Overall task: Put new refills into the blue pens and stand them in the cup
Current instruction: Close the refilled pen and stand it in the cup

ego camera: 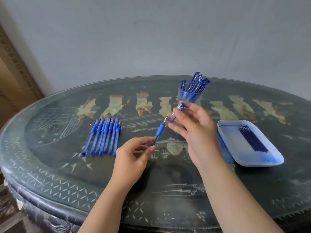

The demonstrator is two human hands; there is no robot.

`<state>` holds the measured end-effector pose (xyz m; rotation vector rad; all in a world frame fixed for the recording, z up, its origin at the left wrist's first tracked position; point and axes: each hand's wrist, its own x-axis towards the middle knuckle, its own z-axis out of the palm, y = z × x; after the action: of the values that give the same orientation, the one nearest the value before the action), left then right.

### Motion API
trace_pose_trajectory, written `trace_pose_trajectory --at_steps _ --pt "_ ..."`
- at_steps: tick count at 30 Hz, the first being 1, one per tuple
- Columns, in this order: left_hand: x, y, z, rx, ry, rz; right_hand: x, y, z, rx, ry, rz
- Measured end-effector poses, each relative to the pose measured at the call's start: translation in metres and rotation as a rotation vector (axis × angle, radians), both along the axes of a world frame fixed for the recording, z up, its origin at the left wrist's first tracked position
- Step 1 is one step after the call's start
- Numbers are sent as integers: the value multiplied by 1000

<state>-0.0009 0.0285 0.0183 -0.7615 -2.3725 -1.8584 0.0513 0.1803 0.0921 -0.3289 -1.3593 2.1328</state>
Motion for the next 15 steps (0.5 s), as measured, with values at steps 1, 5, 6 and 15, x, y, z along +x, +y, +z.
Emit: trace_pose_trajectory --at_steps 1,5,6,15 --pt "0 0 0 -6 8 -8 -1 0 0 26 -13 -12" --pt "1 0 2 -15 59 -23 -1 0 -4 134 -67 5" --pt "1 0 2 -15 65 -17 -1 -1 -6 172 -92 18" --pt "1 1 3 -27 52 33 -6 -9 -13 322 -116 25"
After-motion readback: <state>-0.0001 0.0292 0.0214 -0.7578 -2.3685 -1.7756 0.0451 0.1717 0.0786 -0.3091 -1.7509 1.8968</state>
